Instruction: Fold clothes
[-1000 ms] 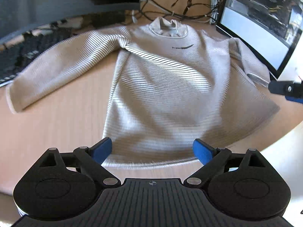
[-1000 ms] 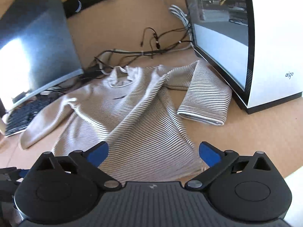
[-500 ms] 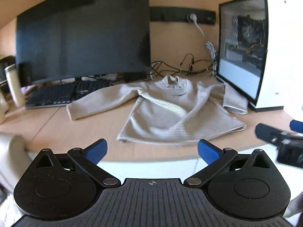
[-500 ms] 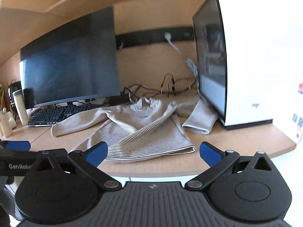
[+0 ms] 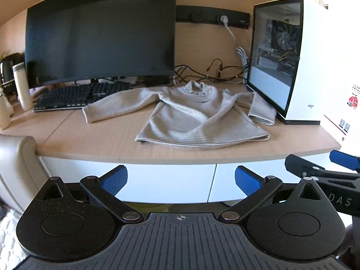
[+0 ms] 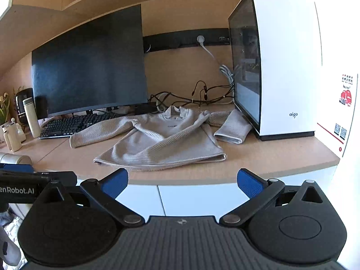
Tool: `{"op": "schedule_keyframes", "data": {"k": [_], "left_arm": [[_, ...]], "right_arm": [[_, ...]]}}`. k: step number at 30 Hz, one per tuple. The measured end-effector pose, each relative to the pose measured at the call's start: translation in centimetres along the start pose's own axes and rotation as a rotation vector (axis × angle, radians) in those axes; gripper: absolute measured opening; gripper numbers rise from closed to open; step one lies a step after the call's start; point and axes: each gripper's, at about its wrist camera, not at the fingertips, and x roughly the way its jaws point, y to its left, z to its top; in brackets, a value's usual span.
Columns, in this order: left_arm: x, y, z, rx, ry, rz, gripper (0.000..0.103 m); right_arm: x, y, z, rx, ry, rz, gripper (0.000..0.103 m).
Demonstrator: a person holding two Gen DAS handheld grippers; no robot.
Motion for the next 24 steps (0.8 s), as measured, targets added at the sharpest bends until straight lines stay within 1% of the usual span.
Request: {"op": "schedule_keyframes", "data": {"k": [4,13,24], "left_arm": [[-0.17,0.22,-0.33,-0.023,0.014,-0.003,0.103],[-0.38,-0.02,-0.43,-0.031,0.019,-0.021,0.103],[-0.24,-0.07,-0.49,-0.040,0.023,-0.008,0.103]], "right_arm": [[-0.42,0.25,-0.11,-0.009,-0.002,0.004,0.103],[-0.59,0.03,-0.05,-0.014,0.001,-0.006,0.103],[0.00,0.19,-0.09,-0.008,0.013,0.005,0.103]]}}
